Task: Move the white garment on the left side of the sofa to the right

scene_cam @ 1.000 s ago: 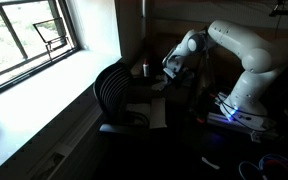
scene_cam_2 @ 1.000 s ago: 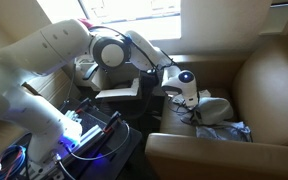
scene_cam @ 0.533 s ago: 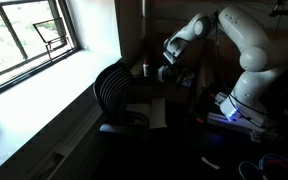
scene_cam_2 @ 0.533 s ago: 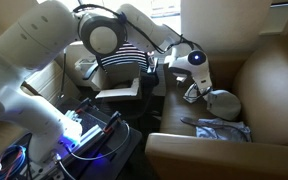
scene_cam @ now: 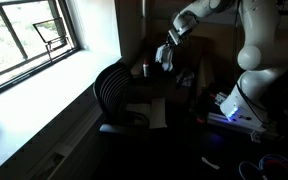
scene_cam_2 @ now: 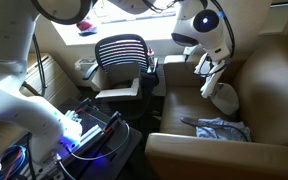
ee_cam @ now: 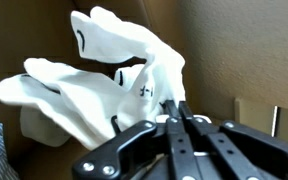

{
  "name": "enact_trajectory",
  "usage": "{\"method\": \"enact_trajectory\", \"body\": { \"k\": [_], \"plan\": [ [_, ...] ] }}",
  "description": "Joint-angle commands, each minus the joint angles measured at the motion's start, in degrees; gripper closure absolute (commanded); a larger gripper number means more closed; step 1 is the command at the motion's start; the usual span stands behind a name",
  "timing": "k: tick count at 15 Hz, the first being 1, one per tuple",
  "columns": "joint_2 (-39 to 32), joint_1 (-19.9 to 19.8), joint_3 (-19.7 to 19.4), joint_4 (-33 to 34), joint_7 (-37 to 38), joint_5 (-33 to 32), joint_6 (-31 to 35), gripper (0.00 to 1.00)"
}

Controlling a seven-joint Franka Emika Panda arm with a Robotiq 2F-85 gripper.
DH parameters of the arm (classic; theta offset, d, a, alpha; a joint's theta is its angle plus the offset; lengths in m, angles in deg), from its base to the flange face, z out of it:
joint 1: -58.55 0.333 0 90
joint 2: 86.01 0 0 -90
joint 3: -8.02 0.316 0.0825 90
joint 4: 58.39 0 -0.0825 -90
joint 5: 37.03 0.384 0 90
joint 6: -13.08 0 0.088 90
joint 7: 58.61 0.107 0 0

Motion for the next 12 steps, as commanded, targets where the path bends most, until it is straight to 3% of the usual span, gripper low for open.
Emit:
{"method": "enact_trajectory", "body": {
  "k": [1, 2, 7, 9, 12],
  "plan": [
    [13.8, 0.8, -3.4, -13.7, 5.1, -1.9, -2.5, 0.99],
    [16.6, 4.9, -9.5, -15.7, 10.2, -3.7, -6.3, 0.99],
    [31.2, 16.9, -27.1, -29.5, 32.8, -24.7, -18.4, 0.99],
    [33.5, 19.3, -30.6, -32.1, 39.9, -33.5, -22.7, 0.99],
    [33.5, 19.1, -31.4, -35.7, 44.8, -40.7, -28.7, 0.99]
  ]
}}
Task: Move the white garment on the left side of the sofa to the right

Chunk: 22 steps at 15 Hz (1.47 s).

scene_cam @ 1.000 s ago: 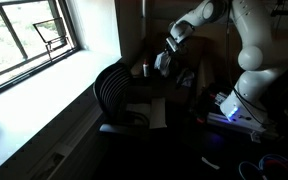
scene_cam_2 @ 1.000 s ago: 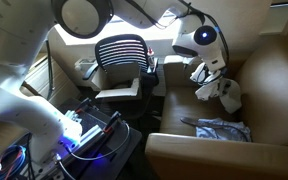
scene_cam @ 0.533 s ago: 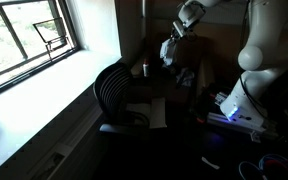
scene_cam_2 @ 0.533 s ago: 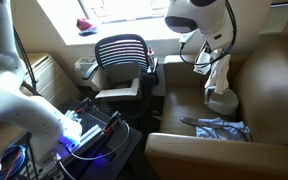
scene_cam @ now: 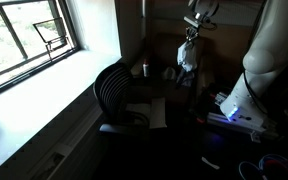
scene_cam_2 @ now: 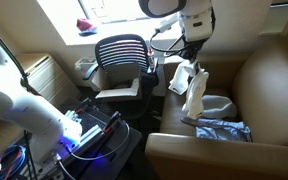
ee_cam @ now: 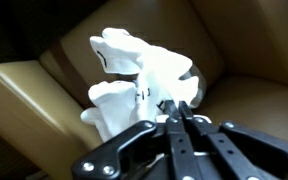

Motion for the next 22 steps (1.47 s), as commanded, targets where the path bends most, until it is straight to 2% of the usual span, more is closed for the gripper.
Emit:
{"method": "enact_trajectory", "body": {
  "k": [1, 6, 8, 9, 11, 15, 16, 17, 18, 21, 22],
  "plan": [
    [0.0, 0.6, -1.2, -5.8, 5.1, -5.9, -4.6, 0.99],
    [-12.5, -0.6, -0.3, -9.1, 6.9, -3.9, 0.3, 0.99],
    [-17.4, -0.3, -0.4, -9.6, 8.3, -3.7, 5.2, 0.99],
    [-20.3, 1.6, -1.6, -10.2, 10.9, -5.3, 12.3, 0.99],
    [-25.0, 2.8, -1.9, -9.9, 12.2, -5.5, 21.0, 0.99],
    [-33.8, 8.4, -5.9, -8.6, 18.4, -4.8, 34.9, 0.99],
    [-35.5, 9.3, -6.3, -8.3, 19.8, -3.8, 37.8, 0.86],
    [-35.8, 8.3, -5.1, -7.6, 19.8, -3.1, 38.2, 0.68],
    [-34.0, 7.9, -4.8, -8.8, 18.5, -3.9, 35.8, 0.88],
    [-35.9, 8.5, -4.9, -7.7, 19.6, -3.4, 37.3, 0.68],
    [-36.0, 8.5, -5.0, -7.5, 19.6, -3.3, 37.3, 0.68]
  ]
}}
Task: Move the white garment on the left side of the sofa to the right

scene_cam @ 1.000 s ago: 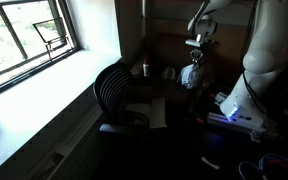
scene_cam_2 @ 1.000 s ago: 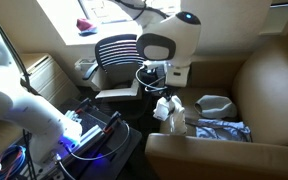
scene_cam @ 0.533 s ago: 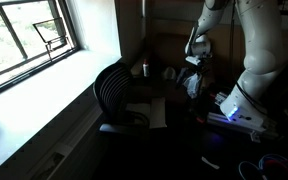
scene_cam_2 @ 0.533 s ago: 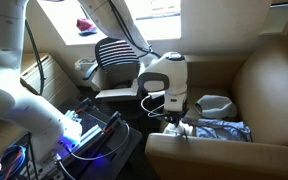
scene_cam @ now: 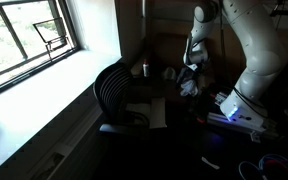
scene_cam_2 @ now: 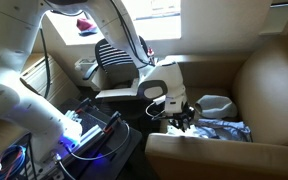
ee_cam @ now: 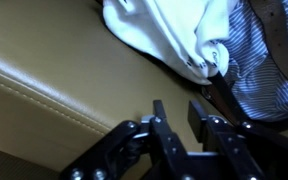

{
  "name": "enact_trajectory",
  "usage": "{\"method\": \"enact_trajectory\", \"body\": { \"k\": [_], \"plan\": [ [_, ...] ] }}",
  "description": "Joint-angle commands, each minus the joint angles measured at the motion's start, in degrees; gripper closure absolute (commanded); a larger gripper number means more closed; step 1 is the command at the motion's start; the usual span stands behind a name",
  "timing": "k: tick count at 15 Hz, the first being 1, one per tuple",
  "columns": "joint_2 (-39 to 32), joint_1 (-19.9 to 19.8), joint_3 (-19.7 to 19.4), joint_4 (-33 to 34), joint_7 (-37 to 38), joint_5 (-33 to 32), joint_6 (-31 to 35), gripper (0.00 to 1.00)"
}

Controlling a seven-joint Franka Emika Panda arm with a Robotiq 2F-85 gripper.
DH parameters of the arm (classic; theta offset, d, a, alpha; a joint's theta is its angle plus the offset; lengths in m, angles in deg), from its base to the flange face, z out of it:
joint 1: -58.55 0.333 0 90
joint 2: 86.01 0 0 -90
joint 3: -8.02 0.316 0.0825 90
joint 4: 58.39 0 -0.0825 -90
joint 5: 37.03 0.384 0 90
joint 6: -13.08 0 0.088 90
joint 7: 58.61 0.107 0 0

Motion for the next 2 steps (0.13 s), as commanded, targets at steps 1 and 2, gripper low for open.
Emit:
{"method": "enact_trajectory", "body": {
  "k": [1, 2],
  "plan": [
    [-0.2, 0.1, -0.2, 0.4, -0.4, 0.5, -0.2, 0.68],
    [-0.2, 0.1, -0.2, 0.5, -0.4, 0.5, -0.2, 0.68]
  ]
}}
